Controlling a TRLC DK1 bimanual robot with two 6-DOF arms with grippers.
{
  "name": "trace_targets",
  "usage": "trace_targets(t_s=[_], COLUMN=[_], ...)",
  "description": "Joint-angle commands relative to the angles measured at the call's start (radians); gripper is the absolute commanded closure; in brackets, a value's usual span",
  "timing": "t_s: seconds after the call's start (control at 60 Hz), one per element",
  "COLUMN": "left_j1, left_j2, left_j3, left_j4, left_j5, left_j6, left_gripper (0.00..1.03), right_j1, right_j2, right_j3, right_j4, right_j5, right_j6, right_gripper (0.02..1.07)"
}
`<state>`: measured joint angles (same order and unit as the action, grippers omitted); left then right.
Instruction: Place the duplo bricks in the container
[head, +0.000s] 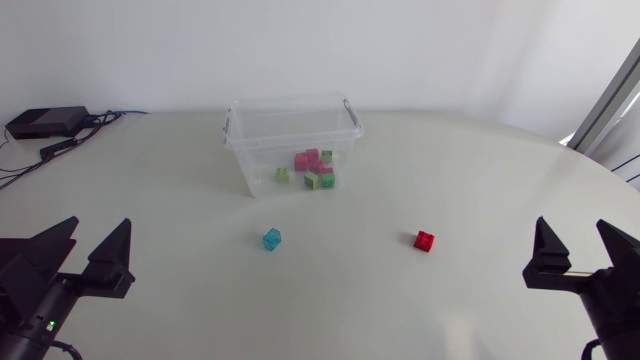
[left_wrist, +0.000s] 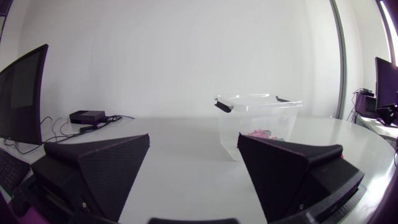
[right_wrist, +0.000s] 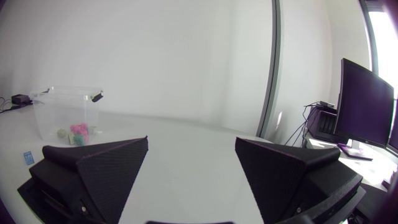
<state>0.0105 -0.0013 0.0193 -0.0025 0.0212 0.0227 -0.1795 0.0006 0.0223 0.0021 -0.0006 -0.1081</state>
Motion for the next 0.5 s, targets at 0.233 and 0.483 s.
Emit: trace_targets(t_s=[0.233, 0.483], left_j1=[-0.006, -0.018], left_j2=[-0.011, -0.012], left_j3=[-0.018, 0.008], left_j4=[0.002, -0.008], left_j5=[0.008, 0.010], left_j6=[-0.001, -0.021], left_gripper=[0.04, 0.04], right_j1=[0.002, 0.023], right_j2=[-0.005, -0.007], right_j3=[-0.022, -0.021], right_j4=[-0.010, -0.002], right_j5=[-0.006, -0.006], right_j6=[0.010, 0.004], right_gripper=[0.06, 0.06])
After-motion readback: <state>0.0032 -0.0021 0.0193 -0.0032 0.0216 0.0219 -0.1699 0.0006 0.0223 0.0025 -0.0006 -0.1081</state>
